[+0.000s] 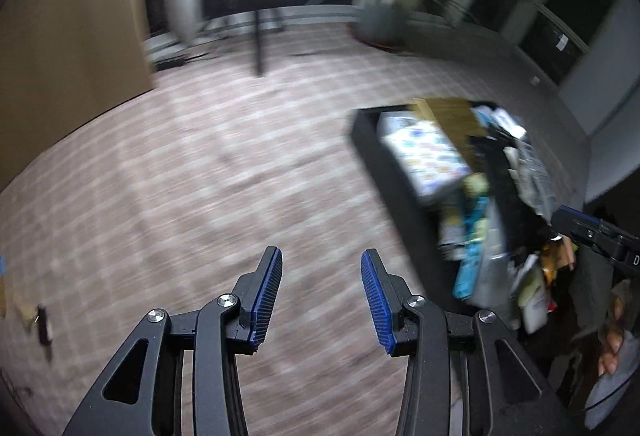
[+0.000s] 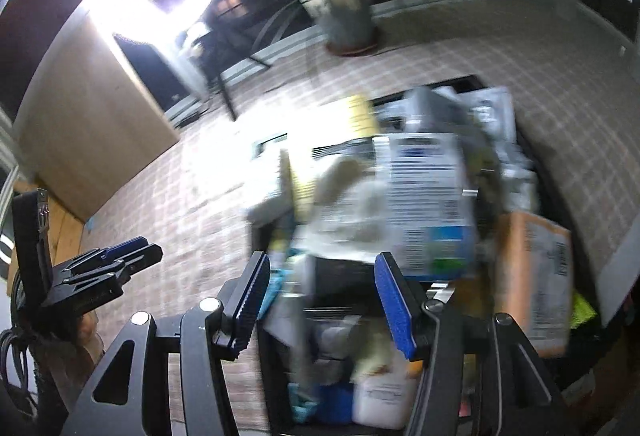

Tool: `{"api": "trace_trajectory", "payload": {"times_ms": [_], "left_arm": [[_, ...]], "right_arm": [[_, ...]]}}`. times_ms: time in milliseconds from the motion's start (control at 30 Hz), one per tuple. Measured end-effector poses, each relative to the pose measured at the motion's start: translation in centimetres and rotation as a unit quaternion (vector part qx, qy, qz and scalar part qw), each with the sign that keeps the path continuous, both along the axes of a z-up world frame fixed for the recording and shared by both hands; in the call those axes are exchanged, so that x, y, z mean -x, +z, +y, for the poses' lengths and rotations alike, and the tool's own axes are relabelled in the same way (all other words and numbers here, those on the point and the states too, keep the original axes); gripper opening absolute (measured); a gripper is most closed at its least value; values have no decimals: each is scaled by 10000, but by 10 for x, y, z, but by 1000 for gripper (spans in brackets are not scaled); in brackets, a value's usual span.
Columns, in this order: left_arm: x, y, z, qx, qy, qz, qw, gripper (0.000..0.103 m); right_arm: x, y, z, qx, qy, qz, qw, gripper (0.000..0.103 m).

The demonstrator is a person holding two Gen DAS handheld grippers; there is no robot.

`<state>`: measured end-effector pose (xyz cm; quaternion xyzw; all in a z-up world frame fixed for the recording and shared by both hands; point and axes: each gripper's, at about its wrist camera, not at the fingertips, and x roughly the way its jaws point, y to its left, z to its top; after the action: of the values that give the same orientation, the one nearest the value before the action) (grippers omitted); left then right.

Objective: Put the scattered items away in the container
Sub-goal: 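Open both tools over the black box to drop clothespin and stick, then move both tools back to the wooden clothespins on the carpet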

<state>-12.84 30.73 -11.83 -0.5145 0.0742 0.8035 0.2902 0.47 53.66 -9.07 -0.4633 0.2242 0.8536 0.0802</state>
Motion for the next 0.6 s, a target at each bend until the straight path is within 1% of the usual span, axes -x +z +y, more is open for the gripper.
{"api": "trace_trajectory", "payload": {"times_ms": [133, 267, 433, 600], "left_arm": [[15, 0, -66, 10, 484, -23, 9988, 45], [26, -2, -136, 60, 980, -46, 9952, 45], [39, -8, -224, 235, 1505, 12, 9883, 45], [56, -17, -306, 348, 1918, -25, 9808, 45]], "right_arm": [[23, 0, -43, 5, 351, -37, 9994, 51], [49, 1, -91, -5, 756, -50, 9971, 51], [83, 1, -157, -6, 1284, -47, 9917, 51], [118, 2, -233, -60, 1839, -15, 9829, 51]]}}
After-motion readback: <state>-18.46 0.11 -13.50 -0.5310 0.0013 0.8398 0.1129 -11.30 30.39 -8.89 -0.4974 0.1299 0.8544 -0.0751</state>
